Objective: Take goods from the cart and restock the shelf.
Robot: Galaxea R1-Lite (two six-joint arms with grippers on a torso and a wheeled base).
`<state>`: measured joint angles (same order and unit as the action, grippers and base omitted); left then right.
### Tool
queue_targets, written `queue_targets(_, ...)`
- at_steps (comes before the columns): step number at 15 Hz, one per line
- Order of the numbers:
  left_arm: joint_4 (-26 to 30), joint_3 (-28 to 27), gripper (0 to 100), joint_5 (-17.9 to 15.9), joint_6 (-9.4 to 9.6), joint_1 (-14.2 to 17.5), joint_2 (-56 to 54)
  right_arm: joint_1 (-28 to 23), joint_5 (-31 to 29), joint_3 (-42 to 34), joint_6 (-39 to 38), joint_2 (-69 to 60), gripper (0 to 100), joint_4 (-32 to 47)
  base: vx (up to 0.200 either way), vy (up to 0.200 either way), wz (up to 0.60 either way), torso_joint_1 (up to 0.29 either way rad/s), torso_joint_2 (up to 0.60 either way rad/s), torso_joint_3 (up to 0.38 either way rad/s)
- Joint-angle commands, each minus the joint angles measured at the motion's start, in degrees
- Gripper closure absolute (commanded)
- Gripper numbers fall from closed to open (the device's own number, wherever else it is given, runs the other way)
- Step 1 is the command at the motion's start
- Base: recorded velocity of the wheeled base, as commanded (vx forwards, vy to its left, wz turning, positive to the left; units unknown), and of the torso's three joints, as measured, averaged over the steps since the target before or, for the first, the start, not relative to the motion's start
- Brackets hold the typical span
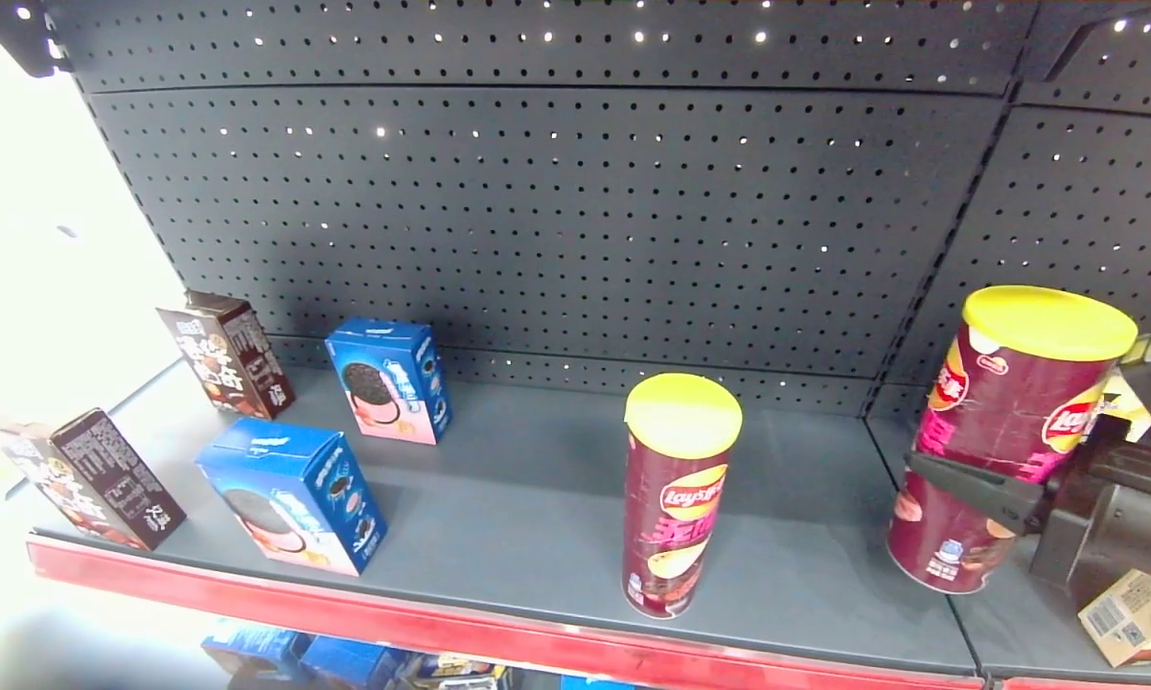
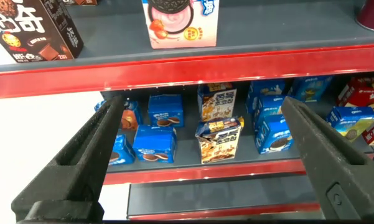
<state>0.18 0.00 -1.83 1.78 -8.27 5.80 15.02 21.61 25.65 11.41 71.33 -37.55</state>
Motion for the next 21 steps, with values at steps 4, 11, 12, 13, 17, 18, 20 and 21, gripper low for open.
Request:
queue_targets(4, -0.01, 0.00, 0, -0.02, -0.02, 0.00, 0.09, 4.41, -5.00, 6.26, -4.99, 8.92, 100, -0.33, 0.000, 0.000, 0.00, 0.000, 0.00, 0.000)
queue_targets(11, -0.01, 0.00, 0, -0.02, 0.07, 0.00, 0.09, 11.61, -14.67, 13.73, -8.42, 23.77, 100, -10.09, 0.000, 0.000, 0.00, 0.000, 0.00, 0.000)
queue_targets(12, -0.01, 0.00, 0, 0.07, 0.07, 0.00, 0.09, 11.88, -14.93, 16.27, -8.42, 25.44, 100, -9.74, 0.000, 0.000, 0.00, 0.000, 0.00, 0.000)
queue_targets(13, -0.01, 0.00, 0, -0.02, -0.02, 0.00, 0.09, 12.58, -15.99, 18.12, -8.42, 26.23, 100, -8.95, 0.000, 0.000, 0.00, 0.000, 0.00, 0.000)
queue_targets(17, -0.01, 0.00, 0, -0.02, -0.02, 0.00, 0.09, 14.07, -17.04, 23.13, -8.69, 29.92, 100, -7.45, 0.000, 0.000, 0.00, 0.000, 0.00, 0.000)
queue_targets(18, -0.01, 0.00, 0, -0.02, -0.02, 0.00, 0.09, 14.16, -17.22, 24.45, -9.39, 31.50, 100, -8.24, 0.000, 0.000, 0.00, 0.000, 0.00, 0.000)
queue_targets(20, -0.01, 0.00, 0, -0.02, 0.07, 0.00, 0.09, 15.13, -17.22, 25.33, -11.67, 33.79, 100, -12.29, 0.000, 0.000, 0.00, 0.000, 0.00, 0.000)
queue_targets(21, -0.01, 0.00, 0, 0.07, 0.07, 0.00, 0.09, 15.48, -17.22, 25.15, -11.67, 34.93, 100, -15.01, 0.000, 0.000, 0.00, 0.000, 0.00, 0.000)
